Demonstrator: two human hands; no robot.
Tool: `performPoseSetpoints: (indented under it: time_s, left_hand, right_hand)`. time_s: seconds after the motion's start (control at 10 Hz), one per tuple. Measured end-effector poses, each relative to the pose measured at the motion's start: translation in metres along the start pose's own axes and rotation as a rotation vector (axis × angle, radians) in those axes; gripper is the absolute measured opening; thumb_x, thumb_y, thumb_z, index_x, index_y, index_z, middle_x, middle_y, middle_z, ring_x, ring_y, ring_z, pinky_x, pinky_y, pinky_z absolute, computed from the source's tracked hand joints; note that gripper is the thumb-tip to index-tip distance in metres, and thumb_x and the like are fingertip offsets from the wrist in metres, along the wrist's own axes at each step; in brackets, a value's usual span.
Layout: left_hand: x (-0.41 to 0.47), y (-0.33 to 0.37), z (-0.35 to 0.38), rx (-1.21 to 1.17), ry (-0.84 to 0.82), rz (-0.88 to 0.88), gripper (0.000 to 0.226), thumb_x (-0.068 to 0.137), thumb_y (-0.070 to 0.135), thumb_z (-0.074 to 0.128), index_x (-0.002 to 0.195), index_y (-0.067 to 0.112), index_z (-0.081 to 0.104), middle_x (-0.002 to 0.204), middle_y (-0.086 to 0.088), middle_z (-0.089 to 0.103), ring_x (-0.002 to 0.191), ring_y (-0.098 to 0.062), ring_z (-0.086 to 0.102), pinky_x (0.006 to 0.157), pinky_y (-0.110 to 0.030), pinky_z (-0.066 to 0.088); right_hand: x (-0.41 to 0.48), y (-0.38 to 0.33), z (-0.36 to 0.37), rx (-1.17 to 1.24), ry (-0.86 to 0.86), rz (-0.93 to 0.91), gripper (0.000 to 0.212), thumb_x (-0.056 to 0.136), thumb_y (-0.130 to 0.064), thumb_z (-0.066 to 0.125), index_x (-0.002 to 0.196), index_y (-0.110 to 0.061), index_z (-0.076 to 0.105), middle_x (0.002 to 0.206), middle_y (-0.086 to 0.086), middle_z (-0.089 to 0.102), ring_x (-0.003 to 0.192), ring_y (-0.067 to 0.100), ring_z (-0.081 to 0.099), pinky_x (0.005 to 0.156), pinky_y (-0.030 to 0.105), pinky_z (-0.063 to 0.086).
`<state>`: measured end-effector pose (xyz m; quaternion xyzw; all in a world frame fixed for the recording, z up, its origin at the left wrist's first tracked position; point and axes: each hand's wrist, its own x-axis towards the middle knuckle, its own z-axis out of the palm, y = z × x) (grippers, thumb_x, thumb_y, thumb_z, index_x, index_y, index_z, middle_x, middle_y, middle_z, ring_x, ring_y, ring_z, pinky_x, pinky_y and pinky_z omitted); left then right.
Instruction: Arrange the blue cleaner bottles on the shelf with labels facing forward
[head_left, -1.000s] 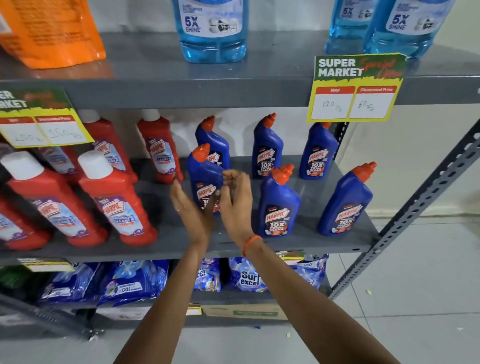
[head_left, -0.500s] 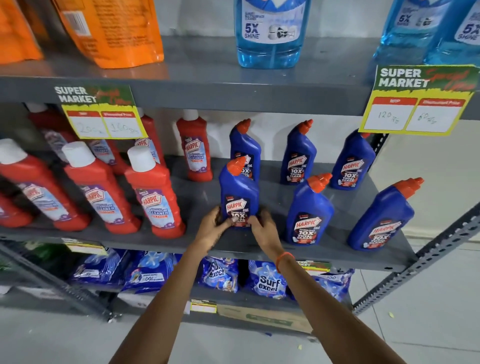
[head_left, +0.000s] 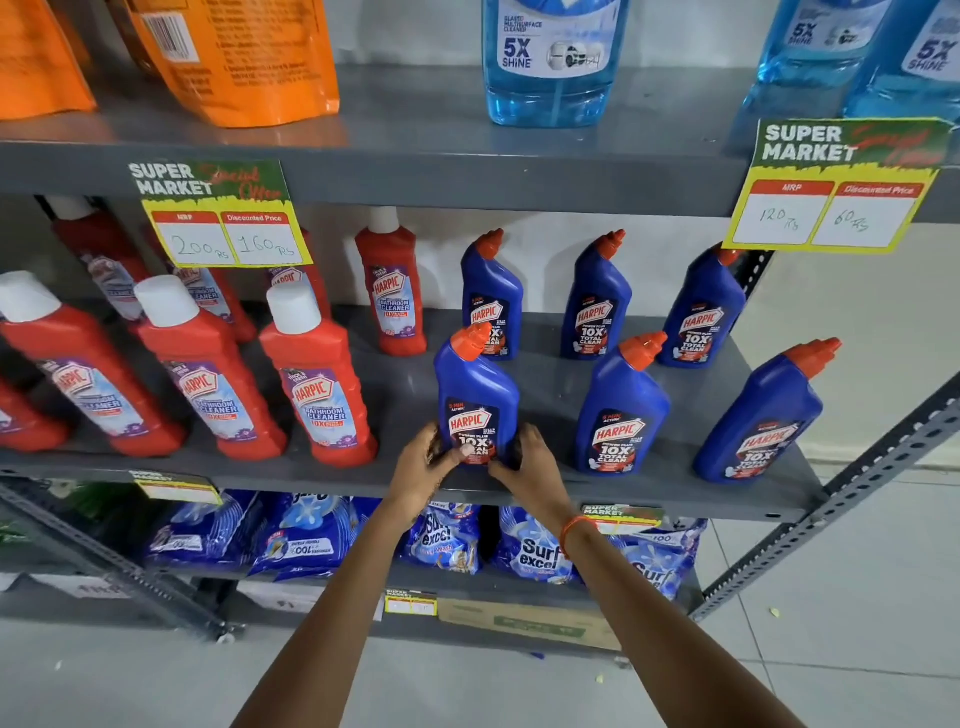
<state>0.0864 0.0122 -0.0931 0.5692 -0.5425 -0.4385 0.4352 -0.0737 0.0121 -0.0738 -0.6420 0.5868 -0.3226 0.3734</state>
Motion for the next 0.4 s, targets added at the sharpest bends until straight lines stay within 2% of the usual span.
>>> performPoseSetpoints:
  time_s: [0.1, 0.2, 0.3, 0.4]
  left_hand:
    - [-0.003, 0.005, -0.001, 0.006, -0.004, -0.01, 0.054, 0.076, 0.033, 0.072, 0.12, 0.011, 0.051, 0.117, -0.007, 0.065, 0.11, -0.019, 0.061, 0.086, -0.017, 0.05]
    - [-0.015, 0.016, -0.001, 0.168, 0.018, -0.064, 0.071, 0.069, 0.042, 0.076, 0.124, 0.011, 0.044, 0.123, -0.009, 0.061, 0.113, -0.024, 0.058, 0.095, -0.038, 0.048]
    - [-0.029, 0.037, -0.003, 0.45, 0.012, -0.095, 0.067, 0.068, 0.035, 0.078, 0.121, 0.007, 0.047, 0.121, -0.012, 0.062, 0.113, -0.03, 0.057, 0.092, -0.039, 0.047]
    - [-0.038, 0.111, 0.005, 0.809, -0.124, -0.12, 0.049, 0.069, 0.03, 0.079, 0.107, 0.005, 0.06, 0.108, -0.016, 0.068, 0.101, -0.034, 0.062, 0.085, -0.038, 0.048]
  right_hand:
    - [0.0, -0.004, -0.005, -0.022, -0.001, 0.039, 0.051, 0.074, -0.011, 0.071, 0.119, -0.007, 0.048, 0.121, 0.015, 0.054, 0.111, 0.027, 0.055, 0.089, 0.027, 0.043]
    - [-0.008, -0.015, -0.012, -0.063, -0.06, 0.088, 0.066, 0.073, -0.008, 0.07, 0.13, -0.004, 0.037, 0.131, 0.019, 0.047, 0.122, 0.034, 0.048, 0.099, 0.033, 0.04]
    - [-0.016, -0.026, -0.019, -0.282, -0.094, 0.036, 0.076, 0.08, -0.012, 0.064, 0.139, 0.004, 0.019, 0.138, 0.027, 0.038, 0.128, 0.041, 0.039, 0.108, 0.042, 0.033]
    - [-0.024, -0.07, -0.07, -0.597, -0.137, -0.088, 0.045, 0.088, -0.014, 0.051, 0.127, 0.004, 0.04, 0.12, 0.026, 0.057, 0.108, 0.041, 0.055, 0.09, 0.045, 0.046]
